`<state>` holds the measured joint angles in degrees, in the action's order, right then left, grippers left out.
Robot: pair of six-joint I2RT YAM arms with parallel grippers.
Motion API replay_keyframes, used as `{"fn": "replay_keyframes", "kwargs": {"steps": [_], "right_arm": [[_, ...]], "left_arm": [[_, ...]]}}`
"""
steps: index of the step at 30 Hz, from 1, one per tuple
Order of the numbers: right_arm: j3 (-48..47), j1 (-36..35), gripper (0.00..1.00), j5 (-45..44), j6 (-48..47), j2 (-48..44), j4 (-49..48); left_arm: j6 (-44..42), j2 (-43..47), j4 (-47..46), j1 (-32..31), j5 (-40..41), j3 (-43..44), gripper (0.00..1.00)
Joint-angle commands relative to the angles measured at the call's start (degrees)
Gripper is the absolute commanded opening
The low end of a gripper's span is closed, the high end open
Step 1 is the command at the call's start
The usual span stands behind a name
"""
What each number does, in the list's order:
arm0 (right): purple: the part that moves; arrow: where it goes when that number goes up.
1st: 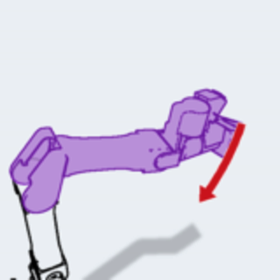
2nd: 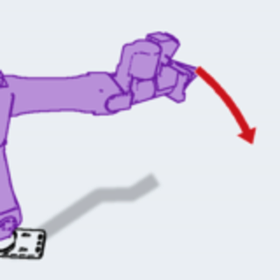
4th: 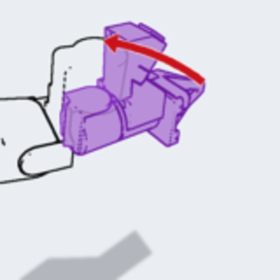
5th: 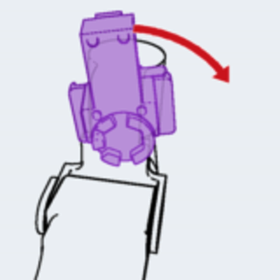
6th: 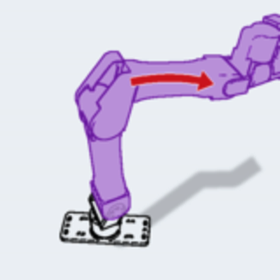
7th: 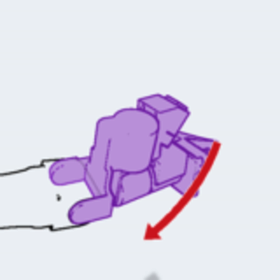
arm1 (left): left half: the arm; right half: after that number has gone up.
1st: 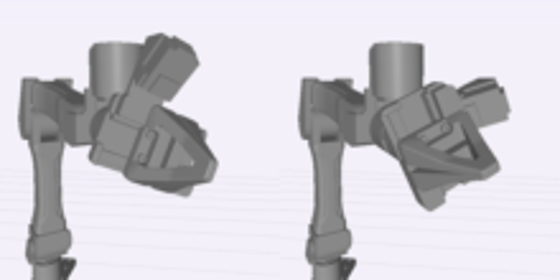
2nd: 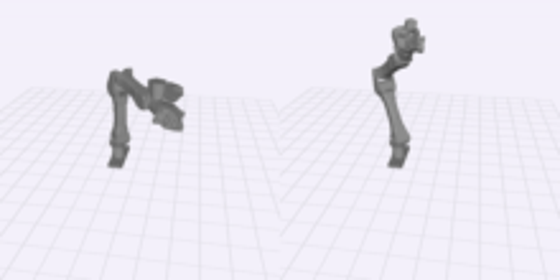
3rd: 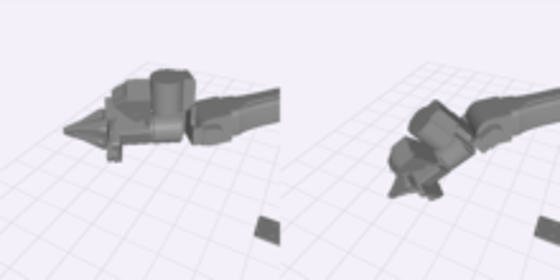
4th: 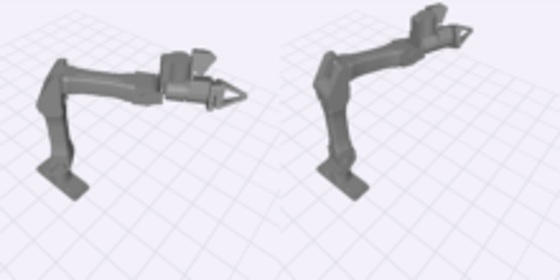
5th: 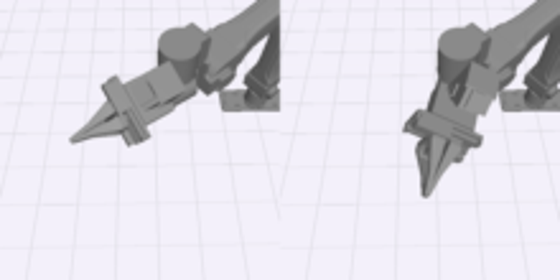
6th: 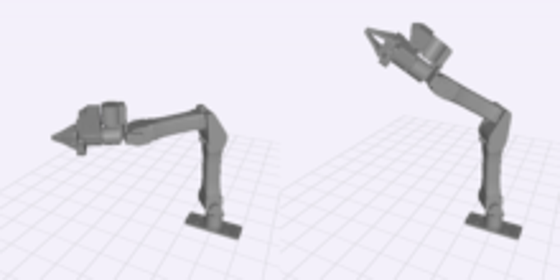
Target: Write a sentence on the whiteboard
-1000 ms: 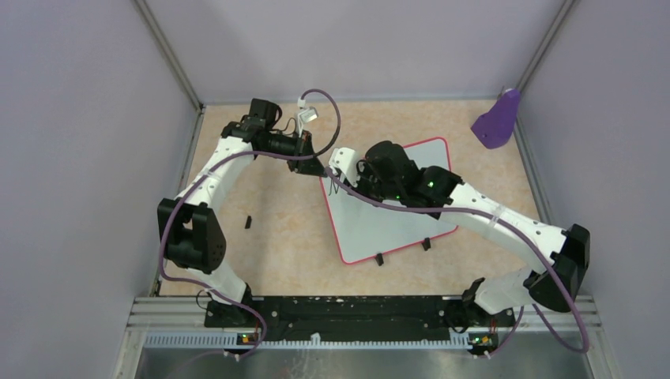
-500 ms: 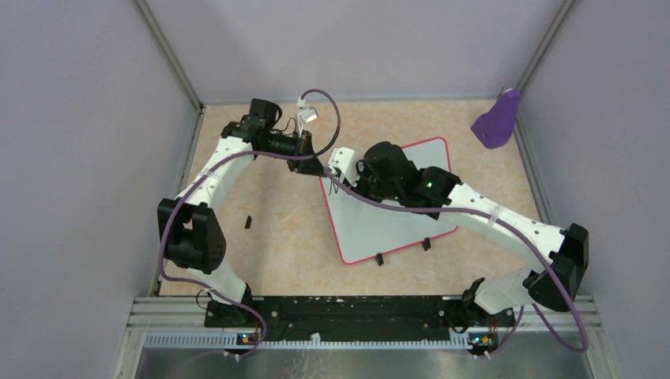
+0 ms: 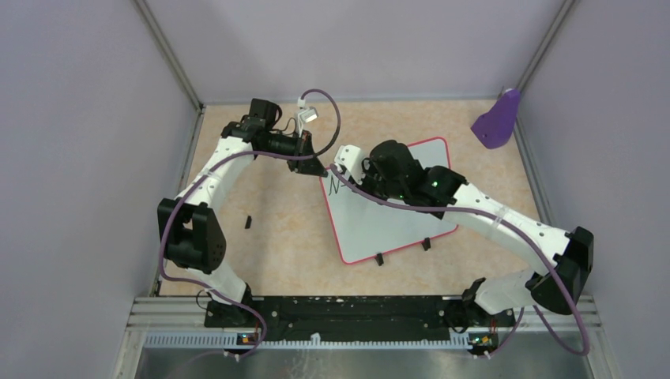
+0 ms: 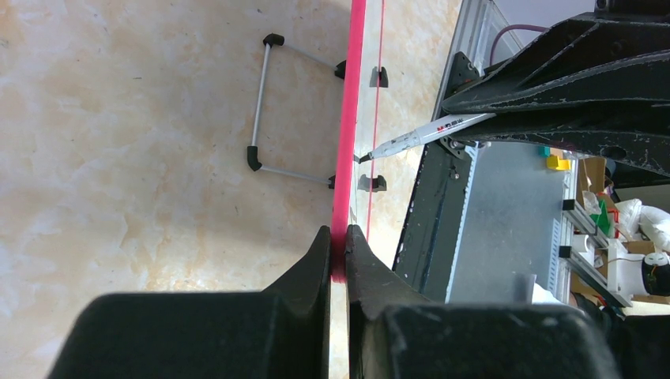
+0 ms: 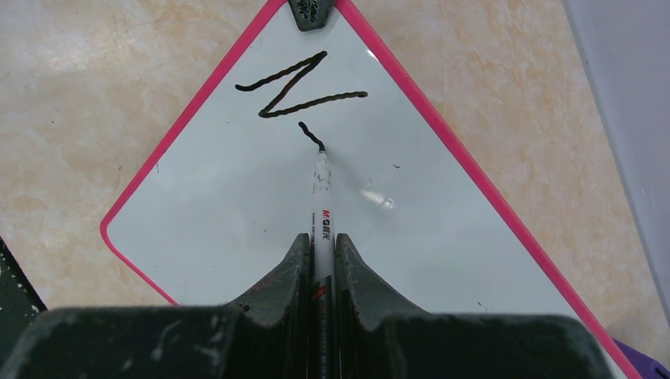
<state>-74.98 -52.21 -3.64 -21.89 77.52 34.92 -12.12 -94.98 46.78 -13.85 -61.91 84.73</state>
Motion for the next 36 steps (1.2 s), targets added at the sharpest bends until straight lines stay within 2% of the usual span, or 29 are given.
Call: {"fn": "replay_keyframes", "kwargs": {"steps": [1, 24, 36], "right_arm": [[-0.67, 0.96, 0.00, -2.52, -0.07, -1.13, -0.26], [-5.46, 0.89, 0.00, -2.27, 0.20, 2.07, -1.46], [-4.45, -0.91, 0.00, -0.26, 0.44, 2.90, -1.02]], "left_arm": [[-0.18, 0.94, 0.81, -0.57, -0.53, 0.09, 0.00], [-0.23, 1.46, 0.59, -0.57, -0.57, -0.31, 0.00], [-0.38, 1.55, 0.59, -0.57, -0.45, -0.53, 0.00]]}}
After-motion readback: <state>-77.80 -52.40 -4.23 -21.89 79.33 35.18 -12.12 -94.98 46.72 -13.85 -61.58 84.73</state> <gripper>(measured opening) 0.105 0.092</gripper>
